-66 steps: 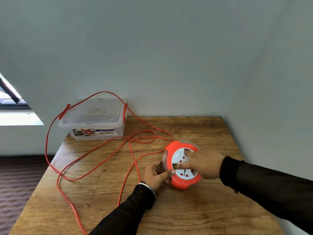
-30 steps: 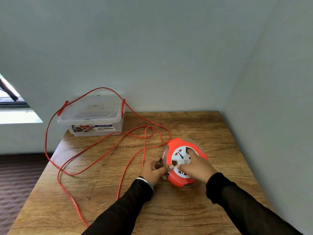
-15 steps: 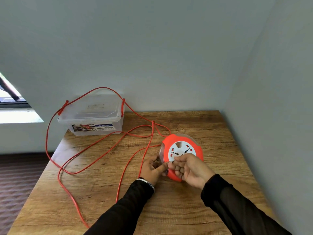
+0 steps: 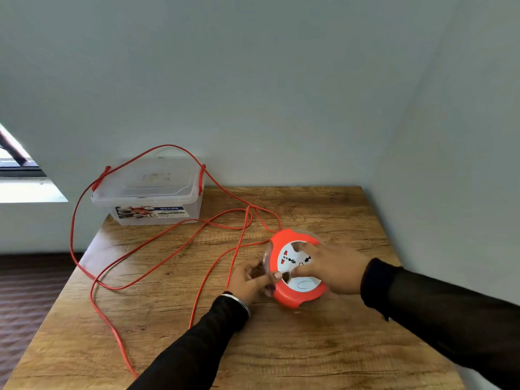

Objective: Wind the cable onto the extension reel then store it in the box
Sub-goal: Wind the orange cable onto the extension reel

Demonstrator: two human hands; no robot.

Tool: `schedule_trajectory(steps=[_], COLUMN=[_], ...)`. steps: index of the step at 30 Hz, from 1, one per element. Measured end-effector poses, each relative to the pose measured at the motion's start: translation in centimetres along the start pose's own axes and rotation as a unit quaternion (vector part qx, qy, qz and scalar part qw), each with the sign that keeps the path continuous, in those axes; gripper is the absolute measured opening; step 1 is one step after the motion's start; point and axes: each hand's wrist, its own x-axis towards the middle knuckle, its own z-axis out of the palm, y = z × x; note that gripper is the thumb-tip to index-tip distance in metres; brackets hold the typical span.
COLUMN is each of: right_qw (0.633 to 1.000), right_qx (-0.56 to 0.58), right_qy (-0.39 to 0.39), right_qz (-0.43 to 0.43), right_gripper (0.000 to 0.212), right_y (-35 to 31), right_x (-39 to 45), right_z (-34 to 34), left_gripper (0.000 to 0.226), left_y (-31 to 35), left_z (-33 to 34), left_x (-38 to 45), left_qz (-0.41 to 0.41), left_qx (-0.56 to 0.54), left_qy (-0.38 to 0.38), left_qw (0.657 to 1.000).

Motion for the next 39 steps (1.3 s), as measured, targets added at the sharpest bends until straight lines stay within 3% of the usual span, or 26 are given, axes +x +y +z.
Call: schedule_trajectory(steps=[6,10,17,28,35,39], right_qw=[0.989,0.983,0.996,0.960,0.890,0.806], right_qx=[-0.110,-0.152,-0.028,0.149,0.354,0.503], right_qy=[-0.024,0.026,0.072,0.086,0.024,0.018], right_qz=[-0.091,-0.100,0.053,0.220,0.284,0.312], right_gripper=[0.055,0.050,0.057,0.065,0.076,0.088], right_y=[0.3,0.4,0.1,-1.8,-1.4,-1.5], right_x=[1.9,2.3,2.3,2.7,3.8,4.2], right_z=[-0.9,-0.8,0.9,2.2,1.8,1.9], left_gripper=[0.016,0.025,0.023,0.017,0.023,0.023], left_y=[0.3,0.5,0.6,0.8,0.7,0.7], left_z=[-0.2,0.0,0.2,0.5,0.6,0.5], left_x=[0.0,-0.1,-0.3,-0.6,-0.7,-0.7], left_qz=[-0.025,-0.024,-0.006,0.017,0.018,0.021], left_qx=[0.008,-0.002,-0.013,-0.007,-0.010,0.007], left_qy=[-0.032,-0.004,-0.010,0.010,0.024,0.025], left_qw=[0.999,1.000,1.000,1.000,0.999,0.999])
